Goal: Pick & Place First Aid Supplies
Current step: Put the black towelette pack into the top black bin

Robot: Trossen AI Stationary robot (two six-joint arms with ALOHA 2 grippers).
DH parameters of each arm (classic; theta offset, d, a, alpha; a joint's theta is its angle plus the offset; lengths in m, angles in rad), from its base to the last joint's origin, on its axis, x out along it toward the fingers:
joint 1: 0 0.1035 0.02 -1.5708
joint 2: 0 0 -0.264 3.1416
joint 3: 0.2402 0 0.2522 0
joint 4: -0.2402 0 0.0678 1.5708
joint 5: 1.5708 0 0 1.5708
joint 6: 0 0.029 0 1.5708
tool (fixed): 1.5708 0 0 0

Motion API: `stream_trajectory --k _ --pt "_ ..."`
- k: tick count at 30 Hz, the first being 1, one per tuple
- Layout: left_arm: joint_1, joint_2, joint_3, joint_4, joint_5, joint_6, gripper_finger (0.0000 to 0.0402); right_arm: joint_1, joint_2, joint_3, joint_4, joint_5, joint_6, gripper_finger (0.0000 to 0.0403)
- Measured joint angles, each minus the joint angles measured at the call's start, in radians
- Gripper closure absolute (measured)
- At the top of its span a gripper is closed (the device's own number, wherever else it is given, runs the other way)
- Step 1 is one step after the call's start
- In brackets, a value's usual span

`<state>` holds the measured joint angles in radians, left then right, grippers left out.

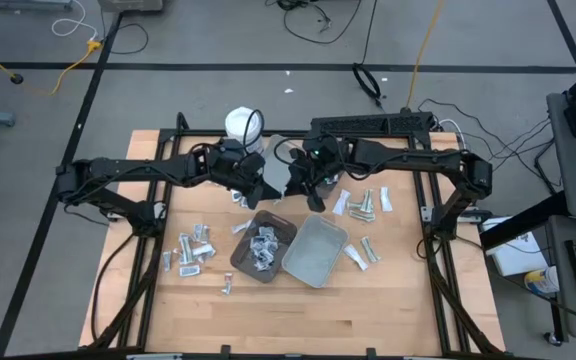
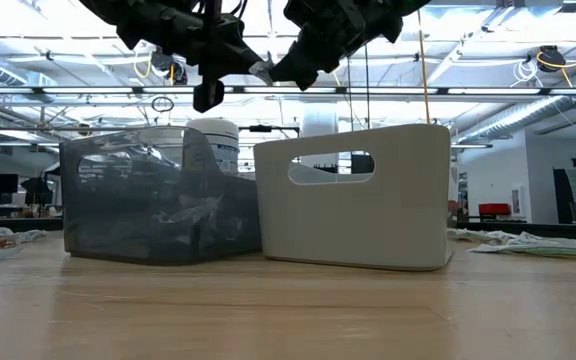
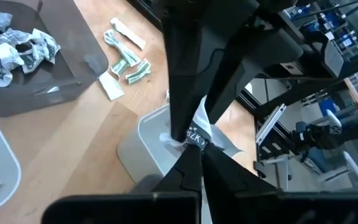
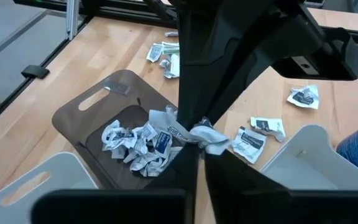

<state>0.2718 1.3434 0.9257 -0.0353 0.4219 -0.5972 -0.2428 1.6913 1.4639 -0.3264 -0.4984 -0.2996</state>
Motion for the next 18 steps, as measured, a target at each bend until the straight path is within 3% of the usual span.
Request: stream_trajectory --k 18 --pt "0.006 -0.001 0.001 0.013 0.0 -0.079 0.0349 -0.029 -0.05 0.0 -0.077 -0.002 0.025 0.0402"
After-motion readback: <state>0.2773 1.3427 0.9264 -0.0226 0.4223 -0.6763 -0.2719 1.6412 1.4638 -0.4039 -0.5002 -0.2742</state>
